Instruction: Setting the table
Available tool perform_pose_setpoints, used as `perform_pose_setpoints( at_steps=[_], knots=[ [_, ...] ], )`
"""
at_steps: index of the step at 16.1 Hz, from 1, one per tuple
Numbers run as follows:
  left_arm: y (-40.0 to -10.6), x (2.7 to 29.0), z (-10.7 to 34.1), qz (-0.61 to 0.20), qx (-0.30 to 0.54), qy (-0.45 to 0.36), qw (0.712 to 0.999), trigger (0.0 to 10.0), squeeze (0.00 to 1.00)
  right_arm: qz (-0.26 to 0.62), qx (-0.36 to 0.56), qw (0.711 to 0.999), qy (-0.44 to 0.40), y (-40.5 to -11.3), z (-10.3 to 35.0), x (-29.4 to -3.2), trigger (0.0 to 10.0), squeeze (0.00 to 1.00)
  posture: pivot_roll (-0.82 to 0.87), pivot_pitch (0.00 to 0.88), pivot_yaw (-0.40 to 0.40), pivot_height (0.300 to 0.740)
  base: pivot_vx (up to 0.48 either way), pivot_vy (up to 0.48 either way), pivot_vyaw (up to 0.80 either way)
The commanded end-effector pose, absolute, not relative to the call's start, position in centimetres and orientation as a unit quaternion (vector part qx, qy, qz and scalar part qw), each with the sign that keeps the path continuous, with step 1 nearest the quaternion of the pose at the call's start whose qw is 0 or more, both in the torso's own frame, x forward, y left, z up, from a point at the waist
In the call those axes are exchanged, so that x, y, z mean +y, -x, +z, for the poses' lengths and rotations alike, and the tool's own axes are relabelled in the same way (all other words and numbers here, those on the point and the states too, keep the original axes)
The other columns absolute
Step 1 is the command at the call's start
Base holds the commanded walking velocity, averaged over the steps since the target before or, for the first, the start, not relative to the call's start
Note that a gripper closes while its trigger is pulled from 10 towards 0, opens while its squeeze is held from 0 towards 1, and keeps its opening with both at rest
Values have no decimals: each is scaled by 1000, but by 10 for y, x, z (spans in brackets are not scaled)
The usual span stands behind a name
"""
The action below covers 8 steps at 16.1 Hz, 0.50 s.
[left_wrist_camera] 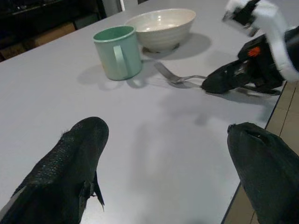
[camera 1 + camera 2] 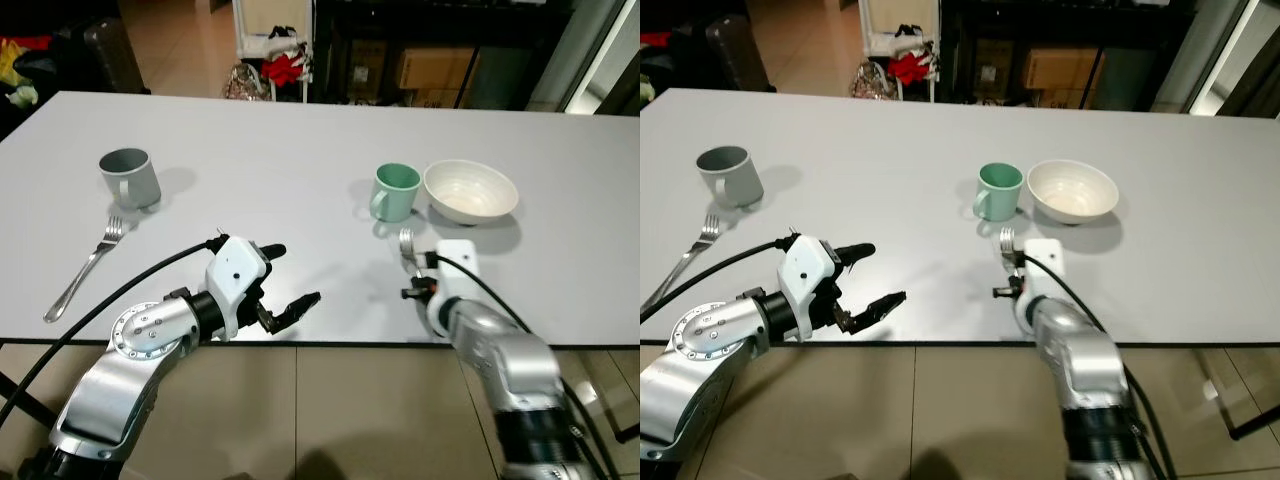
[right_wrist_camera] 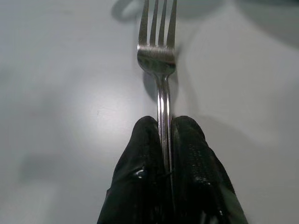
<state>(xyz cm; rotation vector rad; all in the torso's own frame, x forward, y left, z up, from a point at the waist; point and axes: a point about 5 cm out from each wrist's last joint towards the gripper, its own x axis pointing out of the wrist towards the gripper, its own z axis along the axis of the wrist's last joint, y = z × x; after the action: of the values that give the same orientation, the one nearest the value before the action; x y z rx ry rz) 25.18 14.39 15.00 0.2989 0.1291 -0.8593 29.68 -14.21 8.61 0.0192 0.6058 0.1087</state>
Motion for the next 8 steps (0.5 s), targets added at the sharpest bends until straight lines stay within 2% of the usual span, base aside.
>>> perform_pose_setpoints(
  at_steps=[1, 8],
  knots=[
    [-248, 143, 151, -426, 65, -145, 891, 10000, 0, 52, 291, 955, -3, -303, 88, -139, 10000, 0, -39, 38, -27, 740, 0, 0, 0],
    [-245, 146, 153, -431, 73, -145, 888, 10000, 0, 58, 289, 955, 0, -324, 81, -111, 10000, 0, -23, 44, -35, 740, 0, 0, 0]
  ],
)
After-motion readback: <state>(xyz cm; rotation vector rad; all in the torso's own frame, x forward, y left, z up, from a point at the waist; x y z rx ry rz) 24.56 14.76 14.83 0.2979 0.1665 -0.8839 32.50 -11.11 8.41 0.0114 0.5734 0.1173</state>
